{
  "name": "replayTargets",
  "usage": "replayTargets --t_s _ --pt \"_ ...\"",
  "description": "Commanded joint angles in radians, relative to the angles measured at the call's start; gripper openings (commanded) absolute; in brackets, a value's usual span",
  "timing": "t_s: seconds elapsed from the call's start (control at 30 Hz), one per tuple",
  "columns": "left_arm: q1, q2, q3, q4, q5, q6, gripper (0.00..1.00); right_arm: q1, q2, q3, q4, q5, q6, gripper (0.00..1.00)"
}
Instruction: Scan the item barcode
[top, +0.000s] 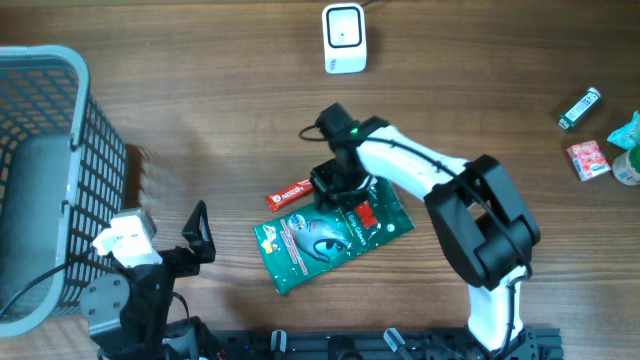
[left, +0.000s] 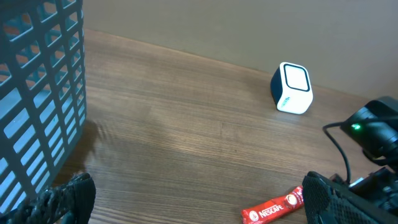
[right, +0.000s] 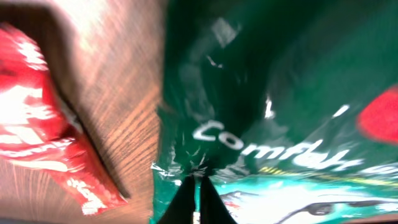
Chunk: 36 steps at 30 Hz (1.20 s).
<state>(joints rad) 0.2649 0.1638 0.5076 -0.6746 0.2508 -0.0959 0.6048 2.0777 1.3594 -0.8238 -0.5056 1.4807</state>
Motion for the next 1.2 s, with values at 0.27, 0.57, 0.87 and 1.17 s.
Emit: replayTargets --t_s 0.27,0.57,0.87,1.17 --pt "0.006 -0.005 -0.001 0.003 -0.005 -0.010 1.00 0.129 -0.223 -0.012 -0.240 0.335 0.235 1.00" --pt "0.006 -0.005 -0.001 0.003 -0.005 -0.010 1.00 0.190 -0.171 -0.248 0.163 0.521 0.455 1.00" --pt "0.006 -0.005 -0.001 0.003 -0.005 -0.010 1.00 0.072 0.056 -0.267 0.420 0.270 0.174 0.05" --pt "0.006 -0.005 -0.001 0.003 -0.005 -0.010 1.00 -0.044 -0.212 -0.266 0.410 0.694 -0.431 0.05"
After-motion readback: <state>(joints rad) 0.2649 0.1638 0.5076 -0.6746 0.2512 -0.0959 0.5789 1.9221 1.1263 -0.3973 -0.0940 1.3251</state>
